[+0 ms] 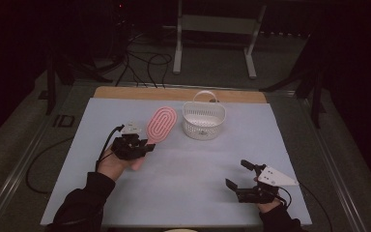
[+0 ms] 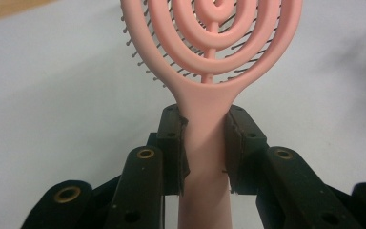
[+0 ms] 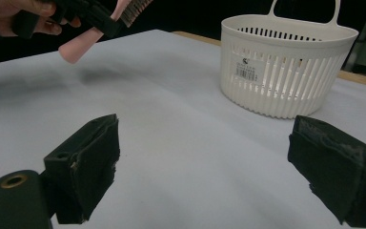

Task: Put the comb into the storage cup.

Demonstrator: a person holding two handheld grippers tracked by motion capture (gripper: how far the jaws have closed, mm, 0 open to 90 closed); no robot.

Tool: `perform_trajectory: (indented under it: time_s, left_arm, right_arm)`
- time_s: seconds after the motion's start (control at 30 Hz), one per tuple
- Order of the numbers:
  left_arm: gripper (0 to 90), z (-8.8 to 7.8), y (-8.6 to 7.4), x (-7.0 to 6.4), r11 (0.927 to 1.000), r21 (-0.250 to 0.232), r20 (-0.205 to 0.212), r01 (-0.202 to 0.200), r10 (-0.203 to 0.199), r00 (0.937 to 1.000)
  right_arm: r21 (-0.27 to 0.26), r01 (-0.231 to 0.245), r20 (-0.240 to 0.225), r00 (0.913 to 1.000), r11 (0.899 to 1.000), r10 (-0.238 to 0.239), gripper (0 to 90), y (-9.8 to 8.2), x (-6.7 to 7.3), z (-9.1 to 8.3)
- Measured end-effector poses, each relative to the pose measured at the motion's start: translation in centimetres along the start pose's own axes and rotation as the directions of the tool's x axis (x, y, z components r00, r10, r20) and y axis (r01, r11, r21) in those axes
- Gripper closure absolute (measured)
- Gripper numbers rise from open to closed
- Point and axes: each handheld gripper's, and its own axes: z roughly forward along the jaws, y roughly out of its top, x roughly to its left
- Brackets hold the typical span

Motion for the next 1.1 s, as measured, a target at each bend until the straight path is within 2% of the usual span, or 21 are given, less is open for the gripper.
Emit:
perform_trajectory:
  time_s: [0.03,0.17,0.37,0.4,0.47,0.53,0.6,0.63,0.7,0.73,0.83,1.1]
  left_arm:
    - [71.9,0.0,0.0,0.0,1.0000,0.000,0.000,0.000,0.000,1.0000]
    - [71.9,-0.1,-0.2,-0.5,0.9979,-0.056,0.014,-0.033,0.034,0.9993]
    - [72.0,0.0,-0.4,-0.9,0.9954,-0.082,0.031,-0.051,0.054,0.9981]
    - [72.0,0.0,-0.6,-1.3,0.9925,-0.100,0.039,-0.069,0.074,0.9965]
    - [72.0,0.0,-0.7,-1.4,0.9909,-0.108,0.029,-0.080,0.083,0.9961]
    - [71.9,0.0,-0.9,-1.5,0.9899,-0.118,0.044,-0.077,0.083,0.9955]
    - [72.0,0.0,-1.0,-1.7,0.9877,-0.132,0.043,-0.085,0.091,0.9949]
    - [72.0,0.0,-1.3,-1.9,0.9838,-0.151,0.044,-0.096,0.104,0.9936]
    - [72.0,0.0,-1.4,-1.9,0.9837,-0.151,0.049,-0.097,0.105,0.9932]
    - [72.0,0.0,-1.6,-2.2,0.9806,-0.165,0.045,-0.106,0.115,0.9924]
    - [72.0,0.0,-1.9,-2.3,0.9791,-0.173,0.056,-0.107,0.118,0.9914]
    - [72.0,-0.3,-3.1,-3.2,0.9640,-0.234,0.048,-0.127,0.142,0.9887]
  right_arm:
    - [0.000,0.000,0.000,1.0000,1.000,0.000,10.1,0.0,0.0,0.0]
    - [0.004,-0.001,0.001,1.0000,1.000,0.001,10.1,0.0,0.0,0.0]
    - [0.002,-0.002,0.003,1.0000,1.000,0.002,10.1,0.0,-0.1,0.0]
    - [0.003,-0.002,0.005,1.0000,1.000,0.002,10.1,0.0,-0.1,0.0]
    - [0.003,-0.004,0.007,1.0000,1.000,0.004,10.1,0.0,-0.1,0.0]
    - [0.003,-0.002,0.007,1.0000,1.000,0.002,10.1,0.0,-0.2,0.0]
    - [0.007,-0.001,0.012,0.9999,1.000,0.001,10.2,0.0,-0.1,0.0]
    - [0.005,0.000,0.010,0.9999,1.000,0.000,10.1,0.0,-0.2,0.0]
    - [0.007,0.002,0.010,0.9999,1.000,-0.002,10.1,0.0,-0.2,0.0]
    - [0.006,0.003,0.010,0.9999,1.000,-0.003,10.1,0.0,-0.2,0.0]
    - [0.006,0.000,0.010,0.9999,1.000,0.000,10.1,0.0,-0.2,0.0]
    - [0.007,0.001,0.010,0.9999,1.000,-0.001,10.1,0.0,-0.1,0.0]
